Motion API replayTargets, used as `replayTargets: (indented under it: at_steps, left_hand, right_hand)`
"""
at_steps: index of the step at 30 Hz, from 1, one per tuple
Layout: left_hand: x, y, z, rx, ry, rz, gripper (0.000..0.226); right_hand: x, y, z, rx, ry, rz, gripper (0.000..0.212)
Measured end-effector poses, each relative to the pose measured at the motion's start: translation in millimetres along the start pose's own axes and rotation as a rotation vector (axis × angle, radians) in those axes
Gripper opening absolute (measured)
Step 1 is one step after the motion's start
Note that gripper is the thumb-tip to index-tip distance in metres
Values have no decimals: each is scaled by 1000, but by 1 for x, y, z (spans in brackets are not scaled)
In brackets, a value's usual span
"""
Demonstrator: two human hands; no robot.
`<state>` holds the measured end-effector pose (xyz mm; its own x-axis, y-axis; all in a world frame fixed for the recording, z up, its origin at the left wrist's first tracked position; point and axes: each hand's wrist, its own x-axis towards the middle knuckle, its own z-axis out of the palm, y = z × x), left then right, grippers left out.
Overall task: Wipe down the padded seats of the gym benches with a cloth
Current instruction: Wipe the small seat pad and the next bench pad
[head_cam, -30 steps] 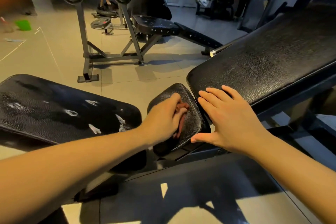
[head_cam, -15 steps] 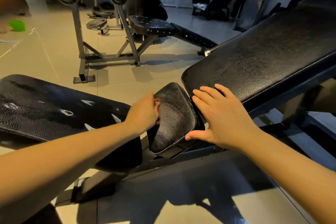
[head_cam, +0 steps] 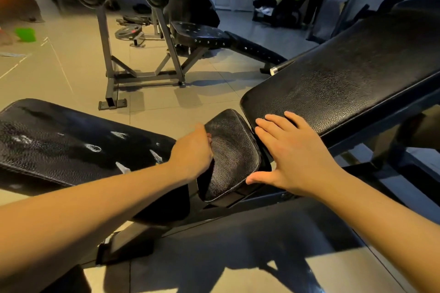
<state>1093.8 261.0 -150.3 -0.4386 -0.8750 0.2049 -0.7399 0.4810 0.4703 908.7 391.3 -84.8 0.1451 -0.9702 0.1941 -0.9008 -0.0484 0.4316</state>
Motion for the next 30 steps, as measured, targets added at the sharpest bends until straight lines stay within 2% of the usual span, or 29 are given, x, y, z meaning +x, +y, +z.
replayTargets:
  at_steps: [5,6,9,11,13,16,18,22,24,26,29,30]
  left_hand:
    - [-47,33,-4,-117,-48,437,15]
    - [-39,26,-2,-84,-35,431,15]
    - [2,-7,2,54,-53,109,15]
    - [13,-21,0,81,-64,-15,15]
    - [3,-7,-4,64,-58,48,15]
    - [-27,34,-11,-24,-90,318,15]
    - [-24,38,-7,-43,-68,347,15]
    - [33,-8,5,-16,-43,-34,17]
    - [40,-11,4,-10,-54,-115,15]
    - [27,8,0,-26,-53,-6,15]
    - [-7,44,-7,-129,-46,309,14]
    - [-7,46,-4,-131,-28,365,15]
  right_hand:
    - [-1,1,0,-16,-4,3,112]
    - [-1,0,1,-16,-1,-3,112]
    - [-1,0,2,-9,7,0,112]
    - [-1,0,1,-1,-9,5,113]
    - [-1,0,0,4,-9,4,113]
    - [-1,0,0,-5,-9,1,112]
    - [-1,1,1,-9,-5,2,112]
    - [-1,0,1,2,10,-2,111]
    - [-1,0,1,4,10,-3,111]
    - [-1,1,1,6,7,-7,111]
    - [-1,1,1,-5,4,-4,111]
    - [-1,1,1,-8,3,-4,111]
